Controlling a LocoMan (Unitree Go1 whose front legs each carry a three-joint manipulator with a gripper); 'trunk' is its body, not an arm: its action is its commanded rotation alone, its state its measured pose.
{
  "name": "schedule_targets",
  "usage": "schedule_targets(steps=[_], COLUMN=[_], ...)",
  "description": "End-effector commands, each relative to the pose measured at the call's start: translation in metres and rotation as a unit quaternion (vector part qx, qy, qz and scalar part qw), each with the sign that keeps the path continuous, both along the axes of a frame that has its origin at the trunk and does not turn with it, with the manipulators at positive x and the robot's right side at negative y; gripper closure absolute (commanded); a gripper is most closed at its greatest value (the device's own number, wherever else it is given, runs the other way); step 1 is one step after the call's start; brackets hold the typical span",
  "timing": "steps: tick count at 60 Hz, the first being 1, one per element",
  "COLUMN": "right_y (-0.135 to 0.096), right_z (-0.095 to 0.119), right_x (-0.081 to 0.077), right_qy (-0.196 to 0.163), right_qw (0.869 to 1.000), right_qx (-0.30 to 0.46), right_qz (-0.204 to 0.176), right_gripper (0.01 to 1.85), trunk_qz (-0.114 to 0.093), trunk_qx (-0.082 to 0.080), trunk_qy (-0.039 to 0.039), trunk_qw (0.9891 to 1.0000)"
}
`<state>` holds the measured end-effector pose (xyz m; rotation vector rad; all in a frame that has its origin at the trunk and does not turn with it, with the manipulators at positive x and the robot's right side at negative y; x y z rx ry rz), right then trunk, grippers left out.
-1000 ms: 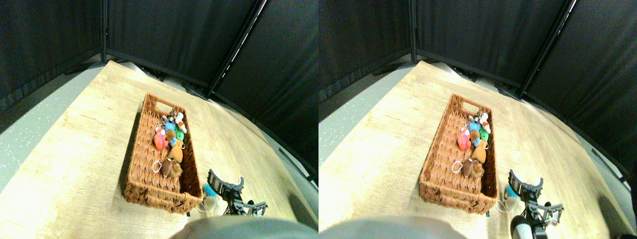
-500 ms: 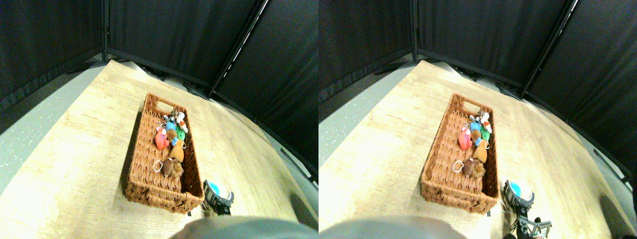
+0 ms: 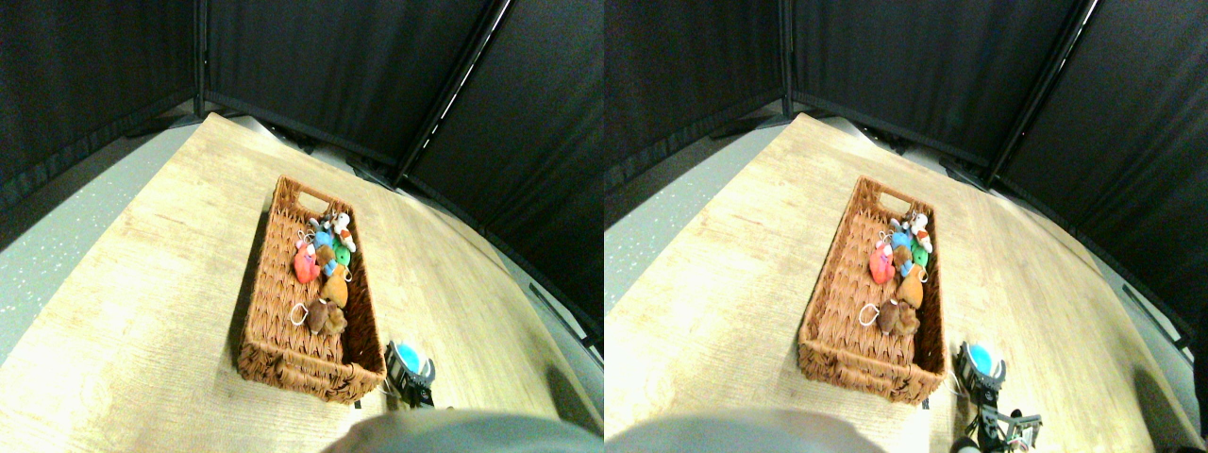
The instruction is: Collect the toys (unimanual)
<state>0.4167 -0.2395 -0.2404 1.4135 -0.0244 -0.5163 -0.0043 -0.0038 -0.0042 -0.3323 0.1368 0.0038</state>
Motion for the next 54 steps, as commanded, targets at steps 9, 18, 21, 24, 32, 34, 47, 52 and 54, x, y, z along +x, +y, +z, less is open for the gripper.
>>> schedule_targets(steps=[9,18,21,24,32,34,47,52,54], right_y=[-0.001,0.0,0.0,0.002,0.006,0.006,0.02,0.03,0.032], right_z=[0.004,0.011,0.015,0.018,0.03,0.032,0.058,0.071,0.074], right_x=[0.008,0.012,0.014,0.014,0.02,0.021,0.034,0.043,0.045], right_qy=[0.001,0.004,-0.001,-0.005,-0.014,-0.012,-0.011,-0.026,-0.026], right_qw=[0.998,0.997,0.997,0.997,0.996,0.996,0.989,0.984,0.984], right_qx=[-0.031,-0.068,-0.078,-0.072,-0.08,-0.086,-0.118,-0.116,-0.116], right_qz=[-0.045,-0.025,-0.013,-0.013,0.021,0.027,0.09,0.129,0.135], right_gripper=[1.8,1.8,1.79,1.79,1.79,1.79,1.8,1.8,1.8], trunk_qz=[0.006,0.006,0.007,0.008,0.007,0.007,0.011,0.012,0.013], trunk_qx=[-0.01,-0.011,-0.012,-0.012,-0.015,-0.017,-0.027,-0.032,-0.033], trunk_qy=[0.0119,0.0107,0.0098,0.0087,0.0038,0.0024,-0.0032,-0.0047,-0.0056], trunk_qw=[0.9999,0.9999,0.9999,0.9999,0.9999,0.9998,0.9996,0.9994,0.9994])
